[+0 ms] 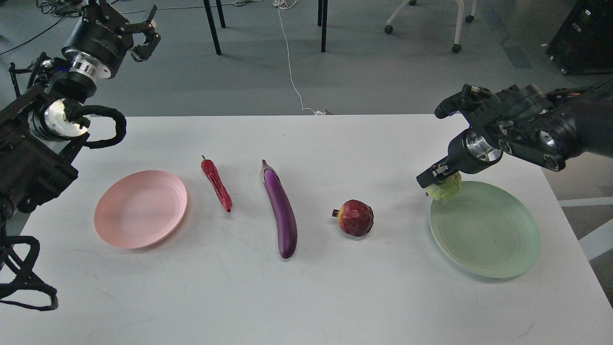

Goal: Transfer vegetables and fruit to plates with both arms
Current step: 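Place the pale green fruit on the green plate, open right gripper, then grasp the red pomegranate with the right gripper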

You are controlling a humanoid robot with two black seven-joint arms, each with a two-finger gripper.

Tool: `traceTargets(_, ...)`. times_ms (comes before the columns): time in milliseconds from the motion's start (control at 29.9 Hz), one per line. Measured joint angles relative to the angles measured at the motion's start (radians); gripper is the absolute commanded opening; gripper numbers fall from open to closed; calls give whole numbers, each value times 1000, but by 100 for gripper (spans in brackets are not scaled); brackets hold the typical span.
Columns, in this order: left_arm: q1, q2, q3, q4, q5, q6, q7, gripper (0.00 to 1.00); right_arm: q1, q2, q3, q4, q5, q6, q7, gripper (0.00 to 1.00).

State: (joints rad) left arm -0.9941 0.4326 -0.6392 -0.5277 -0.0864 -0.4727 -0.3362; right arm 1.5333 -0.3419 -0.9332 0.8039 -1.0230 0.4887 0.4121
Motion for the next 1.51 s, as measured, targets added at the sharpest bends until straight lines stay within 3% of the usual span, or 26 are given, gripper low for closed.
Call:
traceTargets(167,0,-3,1,0,0,1,0,98,-10,-113,1,60,-42,0,-2,59)
traceTargets(469,2,-14,1,0,0,3,-1,98,-94,-197,5,66,-71,0,-4,92)
traceTargets(870,2,-15,1,0,0,5,0,98,-48,-202,41,107,-66,0,-2,94)
traceTargets(1171,2,-15,1,0,0,6,-1,98,77,-37,147,214,-38,0,-1,92)
traceTargets(1506,3,0,1,0,0,3,0,98,50,244,121,103,78,0,1,91)
